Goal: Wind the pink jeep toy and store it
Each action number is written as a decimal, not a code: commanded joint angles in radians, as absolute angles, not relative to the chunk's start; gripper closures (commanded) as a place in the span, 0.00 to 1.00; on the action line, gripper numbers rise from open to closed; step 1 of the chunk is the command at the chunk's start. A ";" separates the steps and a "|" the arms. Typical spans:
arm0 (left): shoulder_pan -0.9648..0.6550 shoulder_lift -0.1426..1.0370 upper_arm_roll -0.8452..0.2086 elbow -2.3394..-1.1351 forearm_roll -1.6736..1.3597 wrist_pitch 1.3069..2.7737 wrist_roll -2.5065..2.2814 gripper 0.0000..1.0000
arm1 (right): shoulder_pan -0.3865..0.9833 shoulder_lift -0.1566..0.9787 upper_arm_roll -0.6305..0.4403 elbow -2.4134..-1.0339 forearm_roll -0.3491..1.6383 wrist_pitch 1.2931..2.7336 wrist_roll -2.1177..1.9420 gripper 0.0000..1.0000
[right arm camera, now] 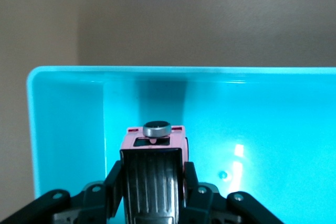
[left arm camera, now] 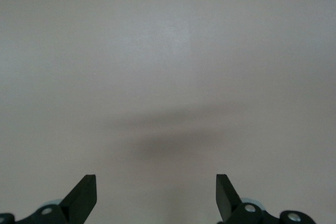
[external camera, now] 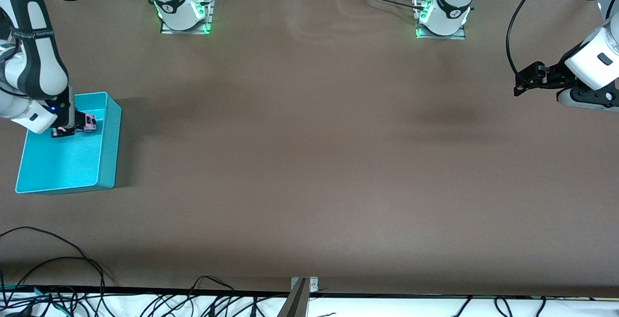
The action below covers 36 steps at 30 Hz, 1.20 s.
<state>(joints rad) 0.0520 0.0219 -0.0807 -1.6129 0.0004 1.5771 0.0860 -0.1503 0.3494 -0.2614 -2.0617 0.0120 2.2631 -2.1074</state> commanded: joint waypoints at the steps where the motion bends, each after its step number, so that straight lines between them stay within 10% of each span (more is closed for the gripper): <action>1: 0.051 0.037 -0.081 -1.582 0.000 1.571 0.074 0.00 | -0.172 0.391 -0.256 -2.065 0.026 2.306 -2.125 0.85; 8: 0.051 0.038 -0.083 -1.582 0.000 1.571 0.072 0.00 | -0.172 0.423 -0.256 -2.068 0.061 2.333 -2.112 0.82; 15: 0.051 0.038 -0.083 -1.582 -0.002 1.571 0.072 0.00 | -0.172 0.413 -0.256 -2.080 0.066 2.326 -2.060 0.29; 22: 0.051 0.037 -0.083 -1.580 -0.002 1.569 0.072 0.00 | -0.172 0.359 -0.250 -2.082 0.066 2.290 -2.049 0.00; 36: 0.051 0.038 -0.083 -1.582 -0.002 1.571 0.072 0.00 | -0.172 0.086 -0.160 -2.100 0.066 2.174 -1.640 0.00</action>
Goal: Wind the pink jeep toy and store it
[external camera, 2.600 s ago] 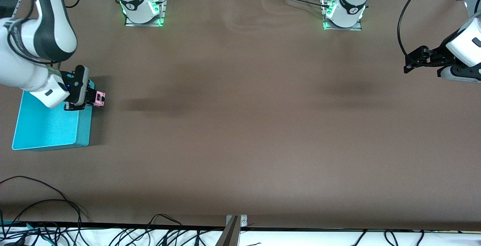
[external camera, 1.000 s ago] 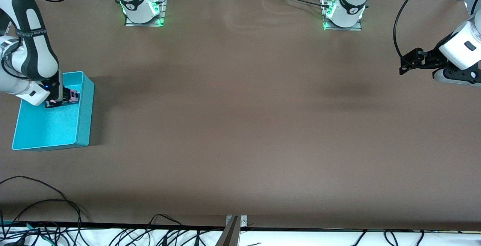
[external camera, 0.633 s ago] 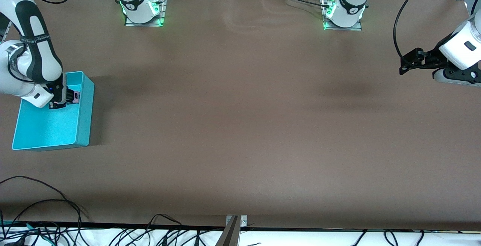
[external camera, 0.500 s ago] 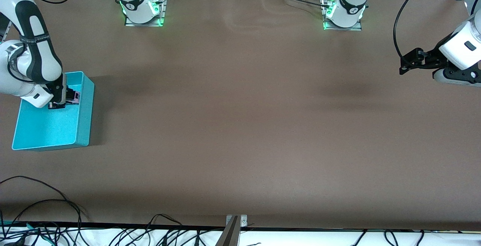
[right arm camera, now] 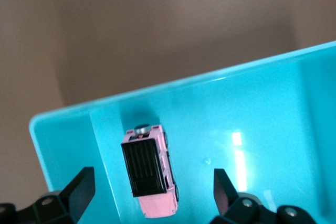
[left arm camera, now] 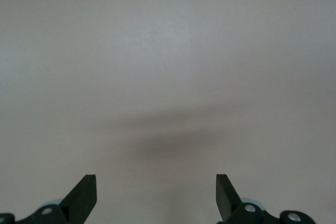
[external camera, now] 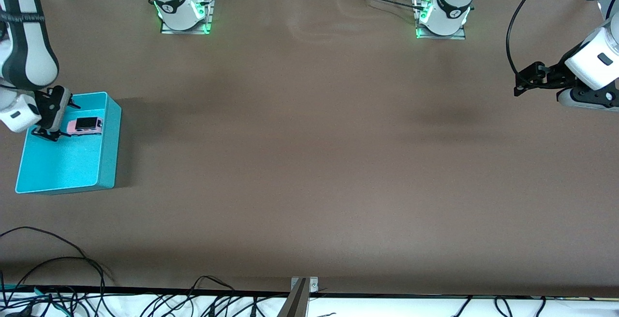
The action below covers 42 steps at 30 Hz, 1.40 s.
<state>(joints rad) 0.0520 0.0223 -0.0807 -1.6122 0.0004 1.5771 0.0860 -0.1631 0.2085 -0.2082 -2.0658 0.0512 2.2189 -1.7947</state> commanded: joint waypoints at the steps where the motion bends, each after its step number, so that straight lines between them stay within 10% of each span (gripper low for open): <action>1: 0.051 0.037 -0.083 -1.582 -0.002 1.571 0.072 0.00 | -0.172 0.075 -0.144 -2.092 0.066 2.155 -1.605 0.00; 13: 0.051 0.037 -0.083 -1.582 -0.002 1.571 0.072 0.00 | -0.169 0.051 0.035 -1.815 0.048 1.786 -0.760 0.00; 42: 0.051 0.038 -0.081 -1.582 0.000 1.571 0.075 0.00 | -0.170 0.055 0.167 -1.537 -0.028 1.620 -0.100 0.00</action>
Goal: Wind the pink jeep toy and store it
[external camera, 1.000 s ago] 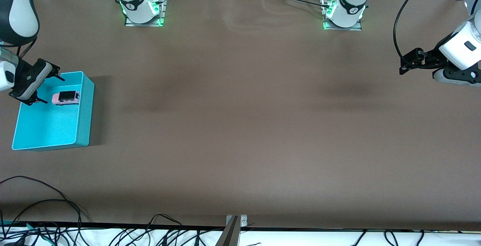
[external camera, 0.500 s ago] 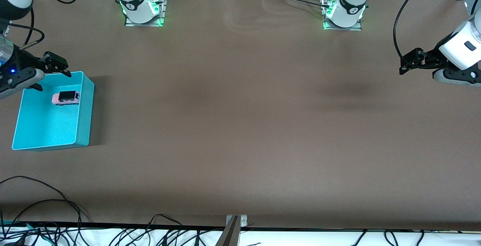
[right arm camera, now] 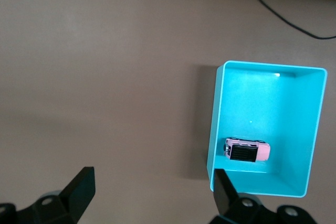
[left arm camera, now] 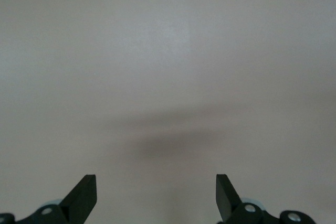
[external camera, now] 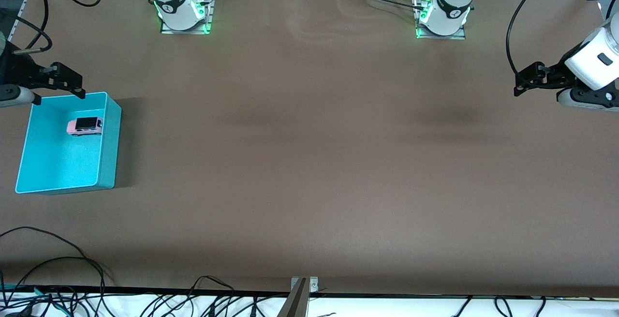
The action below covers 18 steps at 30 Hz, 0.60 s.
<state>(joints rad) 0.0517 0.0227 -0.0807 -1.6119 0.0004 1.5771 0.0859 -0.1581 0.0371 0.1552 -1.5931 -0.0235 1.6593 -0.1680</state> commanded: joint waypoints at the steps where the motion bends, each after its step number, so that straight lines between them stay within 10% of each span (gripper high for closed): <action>1: 0.051 0.038 -0.081 -1.582 0.000 1.571 0.075 0.00 | -0.169 0.055 0.167 -1.534 -0.028 1.612 -0.088 0.00; 18: 0.051 0.038 -0.081 -1.582 0.002 1.571 0.077 0.00 | -0.169 0.051 0.167 -1.514 0.014 1.565 -0.067 0.00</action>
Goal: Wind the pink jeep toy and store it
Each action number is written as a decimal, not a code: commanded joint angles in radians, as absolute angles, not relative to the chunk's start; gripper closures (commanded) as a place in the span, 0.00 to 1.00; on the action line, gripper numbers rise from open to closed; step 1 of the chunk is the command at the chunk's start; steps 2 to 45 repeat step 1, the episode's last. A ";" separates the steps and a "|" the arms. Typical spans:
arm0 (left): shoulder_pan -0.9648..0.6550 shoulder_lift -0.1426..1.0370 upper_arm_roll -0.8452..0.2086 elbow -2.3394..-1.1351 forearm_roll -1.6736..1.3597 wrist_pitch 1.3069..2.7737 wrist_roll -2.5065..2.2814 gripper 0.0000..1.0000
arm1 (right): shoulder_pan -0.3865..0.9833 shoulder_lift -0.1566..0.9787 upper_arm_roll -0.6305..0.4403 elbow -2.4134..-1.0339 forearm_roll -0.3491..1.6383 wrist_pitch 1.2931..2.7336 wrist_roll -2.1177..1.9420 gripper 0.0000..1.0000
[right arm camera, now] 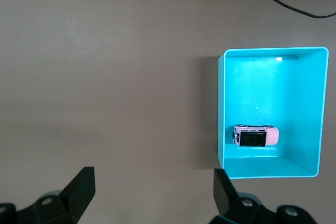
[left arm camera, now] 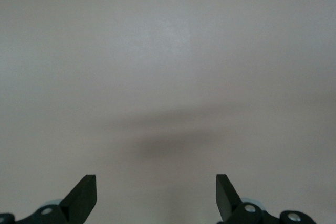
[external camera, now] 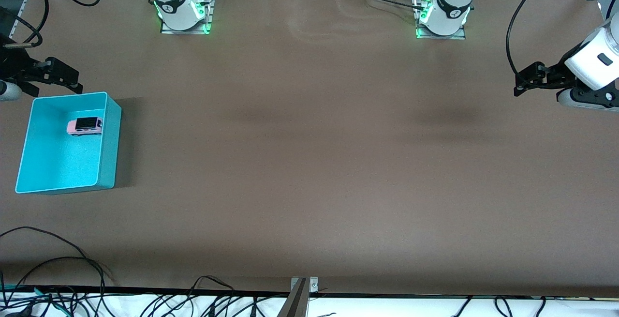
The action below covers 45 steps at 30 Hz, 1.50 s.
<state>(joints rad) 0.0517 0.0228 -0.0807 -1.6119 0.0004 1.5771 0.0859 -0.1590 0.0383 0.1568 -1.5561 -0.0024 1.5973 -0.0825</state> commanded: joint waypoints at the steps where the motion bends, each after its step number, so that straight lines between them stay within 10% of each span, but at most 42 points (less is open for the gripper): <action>1: 0.051 0.038 -0.081 -1.582 0.002 1.571 0.077 0.00 | -0.169 0.051 0.167 -1.514 0.014 1.565 -0.067 0.00; 45: 0.051 0.038 -0.081 -1.582 0.002 1.571 0.077 0.00 | -0.169 0.051 0.167 -1.514 0.014 1.565 -0.067 0.00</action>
